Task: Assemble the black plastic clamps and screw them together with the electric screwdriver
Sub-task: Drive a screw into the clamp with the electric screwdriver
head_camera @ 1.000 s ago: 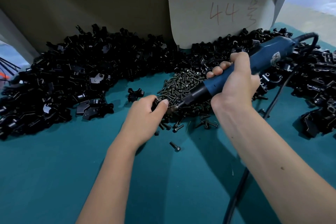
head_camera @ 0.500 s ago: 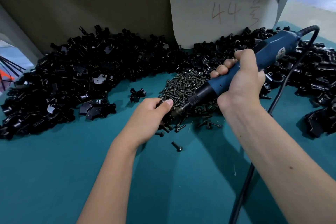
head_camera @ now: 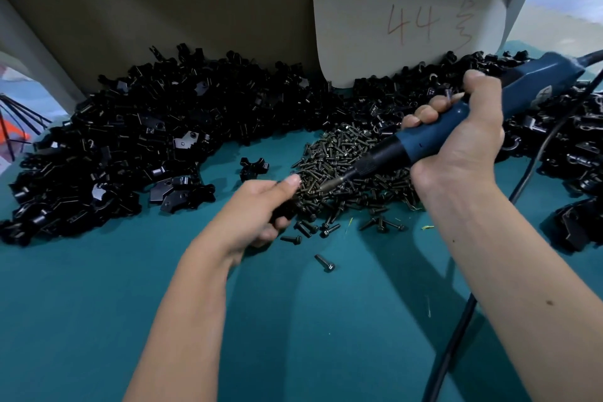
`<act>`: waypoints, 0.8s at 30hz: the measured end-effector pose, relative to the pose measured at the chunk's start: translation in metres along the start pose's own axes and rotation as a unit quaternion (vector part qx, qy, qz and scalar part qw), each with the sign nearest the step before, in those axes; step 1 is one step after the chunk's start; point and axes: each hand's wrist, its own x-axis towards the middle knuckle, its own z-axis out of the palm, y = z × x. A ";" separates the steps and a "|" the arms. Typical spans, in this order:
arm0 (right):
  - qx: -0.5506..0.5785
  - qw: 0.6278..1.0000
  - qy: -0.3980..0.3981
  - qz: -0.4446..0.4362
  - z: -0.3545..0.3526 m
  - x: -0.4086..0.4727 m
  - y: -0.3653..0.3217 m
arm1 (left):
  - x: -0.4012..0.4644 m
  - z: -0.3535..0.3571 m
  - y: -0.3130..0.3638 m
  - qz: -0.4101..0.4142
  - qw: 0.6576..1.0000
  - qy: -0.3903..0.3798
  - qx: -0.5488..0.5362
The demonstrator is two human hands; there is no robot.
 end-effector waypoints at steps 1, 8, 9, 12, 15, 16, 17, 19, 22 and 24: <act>0.016 1.000 0.005 0.009 0.000 0.003 -0.003 | -0.002 -0.005 0.001 -0.035 0.998 -0.017 -0.051; 0.043 0.996 0.059 0.043 -0.006 0.004 0.000 | -0.006 -0.004 0.008 -0.098 0.979 -0.082 -0.161; 0.043 0.996 0.063 0.042 -0.006 0.004 0.001 | -0.006 -0.003 0.009 -0.101 0.977 -0.086 -0.168; 0.051 0.996 0.069 0.039 -0.005 0.006 0.001 | -0.006 -0.002 0.009 -0.101 0.978 -0.082 -0.165; 0.056 0.995 0.076 0.036 -0.006 0.006 0.001 | -0.004 0.002 0.007 -0.076 0.990 -0.029 -0.115; 0.058 0.995 0.077 0.037 -0.007 0.007 0.001 | -0.002 0.005 0.005 -0.042 0.997 0.009 -0.061; 0.058 0.994 0.078 0.038 -0.007 0.007 0.001 | -0.001 0.008 0.003 0.010 0.998 0.056 0.026; 0.056 0.994 0.081 0.039 -0.008 0.006 0.002 | 0.002 0.014 -0.002 0.124 0.958 0.142 0.216; 0.046 0.994 0.091 0.041 -0.010 0.004 0.008 | 0.004 0.020 -0.008 0.183 0.926 0.169 0.285; 0.041 0.993 0.099 0.043 -0.011 0.002 0.012 | 0.007 0.024 -0.009 0.201 0.922 0.166 0.285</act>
